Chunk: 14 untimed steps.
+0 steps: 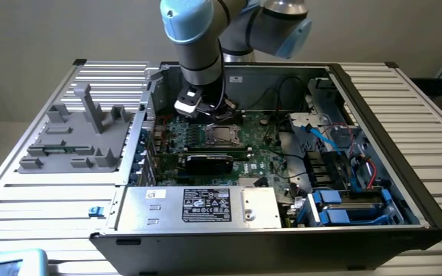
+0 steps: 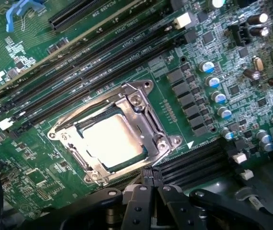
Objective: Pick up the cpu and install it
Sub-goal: 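Install the first cpu locking lever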
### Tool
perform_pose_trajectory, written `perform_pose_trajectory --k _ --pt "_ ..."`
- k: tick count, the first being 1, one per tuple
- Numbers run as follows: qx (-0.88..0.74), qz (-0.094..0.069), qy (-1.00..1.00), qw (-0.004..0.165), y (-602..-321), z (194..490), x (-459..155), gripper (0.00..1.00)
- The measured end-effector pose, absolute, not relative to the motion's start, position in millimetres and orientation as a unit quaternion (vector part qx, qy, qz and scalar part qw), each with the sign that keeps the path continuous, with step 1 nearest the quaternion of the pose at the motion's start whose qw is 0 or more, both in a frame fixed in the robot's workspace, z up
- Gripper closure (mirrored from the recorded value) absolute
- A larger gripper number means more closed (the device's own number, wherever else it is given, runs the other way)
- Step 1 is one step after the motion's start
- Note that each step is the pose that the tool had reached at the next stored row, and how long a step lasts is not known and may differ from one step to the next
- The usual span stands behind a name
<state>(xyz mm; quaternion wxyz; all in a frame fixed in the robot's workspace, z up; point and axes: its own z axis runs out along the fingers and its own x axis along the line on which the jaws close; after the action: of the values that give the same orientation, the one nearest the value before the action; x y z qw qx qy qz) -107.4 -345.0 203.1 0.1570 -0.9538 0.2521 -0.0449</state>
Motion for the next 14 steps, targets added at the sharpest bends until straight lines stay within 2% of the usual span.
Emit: perform_pose_trajectory --k 14 --pt "-0.952 -0.052 0.255 0.163 -343.3 202.8 -119.7 0.89"
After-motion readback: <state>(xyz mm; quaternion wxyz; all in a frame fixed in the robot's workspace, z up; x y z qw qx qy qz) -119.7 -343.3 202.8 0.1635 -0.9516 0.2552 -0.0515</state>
